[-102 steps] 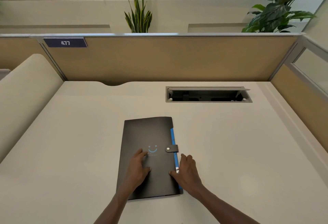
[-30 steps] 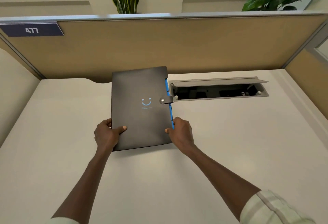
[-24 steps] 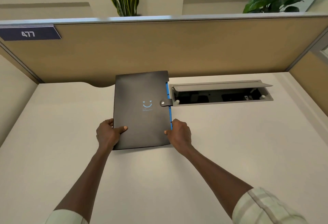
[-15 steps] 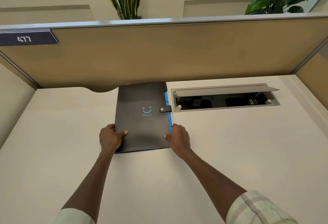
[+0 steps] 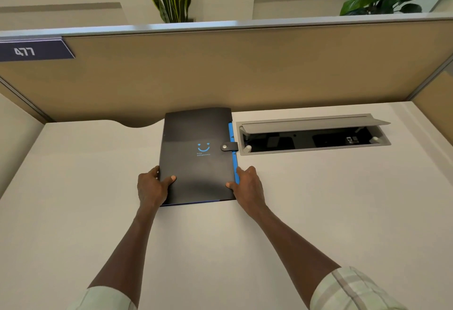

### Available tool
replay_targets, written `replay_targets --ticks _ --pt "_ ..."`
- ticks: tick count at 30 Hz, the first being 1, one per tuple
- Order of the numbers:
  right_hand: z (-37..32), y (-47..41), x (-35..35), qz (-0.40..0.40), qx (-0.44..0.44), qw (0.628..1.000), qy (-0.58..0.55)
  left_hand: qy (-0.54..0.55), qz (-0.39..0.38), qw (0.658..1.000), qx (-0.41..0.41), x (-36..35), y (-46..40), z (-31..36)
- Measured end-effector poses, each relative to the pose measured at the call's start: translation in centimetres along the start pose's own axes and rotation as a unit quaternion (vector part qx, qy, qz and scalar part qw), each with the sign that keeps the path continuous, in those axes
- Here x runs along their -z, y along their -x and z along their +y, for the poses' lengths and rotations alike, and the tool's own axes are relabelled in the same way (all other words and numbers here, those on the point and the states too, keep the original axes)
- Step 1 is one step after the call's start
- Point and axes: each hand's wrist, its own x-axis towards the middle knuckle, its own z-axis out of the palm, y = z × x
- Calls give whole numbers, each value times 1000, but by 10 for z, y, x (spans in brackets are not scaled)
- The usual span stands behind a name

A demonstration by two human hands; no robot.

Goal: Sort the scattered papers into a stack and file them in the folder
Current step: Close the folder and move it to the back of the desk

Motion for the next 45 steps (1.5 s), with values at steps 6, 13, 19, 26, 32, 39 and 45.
replay_targets --ticks 6,13,19,26,32,39,45 --pt "2 -8 -3 -3 6 1000 16 -28 -5 1000 11 -4 -4 1" --pt "5 -15 -6 -12 9 999 45 -72 -22 996 40 -8 -9 2" --pt "9 -18 -8 -8 14 999 45 -81 -31 995 55 -11 -11 1" --pt "10 -21 -9 -4 19 998 55 -79 -31 994 67 -11 -12 4" --pt "12 -24 -9 -5 22 998 57 -81 -31 994 70 -12 -12 5" --pt "13 -26 -11 -9 21 998 58 -98 -38 992 70 -12 -15 4" --pt "13 -26 -11 -7 22 998 66 -105 -39 991 67 -12 -15 4"
